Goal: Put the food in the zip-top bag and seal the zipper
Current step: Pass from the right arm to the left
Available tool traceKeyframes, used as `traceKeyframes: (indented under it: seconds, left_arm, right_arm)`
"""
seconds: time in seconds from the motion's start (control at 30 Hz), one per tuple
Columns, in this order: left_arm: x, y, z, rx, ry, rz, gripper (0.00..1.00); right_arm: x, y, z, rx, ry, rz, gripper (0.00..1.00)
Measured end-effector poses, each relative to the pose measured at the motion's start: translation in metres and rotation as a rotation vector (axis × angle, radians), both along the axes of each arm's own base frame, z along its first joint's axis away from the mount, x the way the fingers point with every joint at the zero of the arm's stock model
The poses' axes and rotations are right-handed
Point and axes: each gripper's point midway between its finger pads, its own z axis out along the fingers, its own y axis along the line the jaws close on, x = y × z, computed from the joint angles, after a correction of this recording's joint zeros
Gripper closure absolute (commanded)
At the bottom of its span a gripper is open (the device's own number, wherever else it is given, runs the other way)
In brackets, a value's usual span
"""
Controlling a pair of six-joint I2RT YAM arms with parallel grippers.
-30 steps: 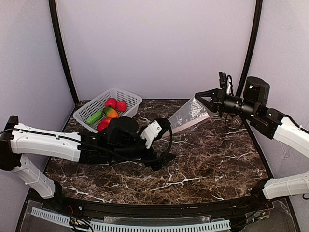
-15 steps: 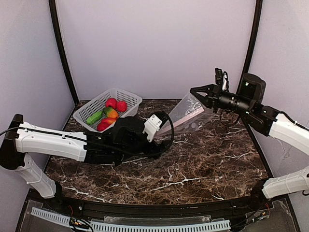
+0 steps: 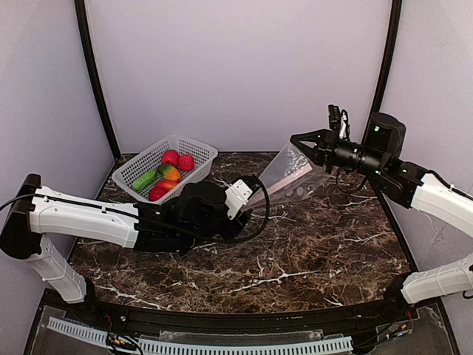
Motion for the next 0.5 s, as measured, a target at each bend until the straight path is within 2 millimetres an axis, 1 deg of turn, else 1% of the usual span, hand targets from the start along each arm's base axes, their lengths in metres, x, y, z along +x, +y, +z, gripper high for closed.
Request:
traceKeyframes:
  seconds: [0.17,0.2,0.3,0.37,0.4,0.43,0.47,0.5]
  left_arm:
    - [0.003,0.0,-0.004,0.034,-0.023,0.006,0.6]
    - [0.003,0.0,-0.003,0.035,-0.027,0.006,0.6]
    - [0.004,-0.001,0.001,0.029,-0.041,0.004,0.66]
    - [0.005,-0.002,0.003,0.03,-0.048,0.003,0.74]
    - [0.005,-0.003,0.004,0.028,-0.051,0.003,0.8]
    - [0.006,-0.004,0.005,0.028,-0.055,0.003,0.84]
    - [0.007,-0.005,0.006,0.027,-0.061,0.004,0.92]
    - [0.007,-0.005,0.007,0.027,-0.065,0.006,0.96]
  right_arm:
    - [0.0,0.0,0.0,0.0,-0.001,0.0,1.0]
    - [0.0,0.0,0.001,0.001,-0.001,-0.001,1.0]
    - [-0.001,-0.001,0.002,0.004,-0.005,-0.004,1.0]
    - [-0.001,-0.002,0.003,0.005,-0.007,-0.006,1.0]
    - [-0.001,-0.002,0.004,0.006,-0.008,-0.008,1.0]
    - [-0.001,-0.003,0.004,0.006,-0.008,-0.01,1.0]
    - [-0.001,-0.003,0.005,0.007,-0.01,-0.011,1.0]
    - [-0.001,-0.004,0.005,0.008,-0.011,-0.014,1.0]
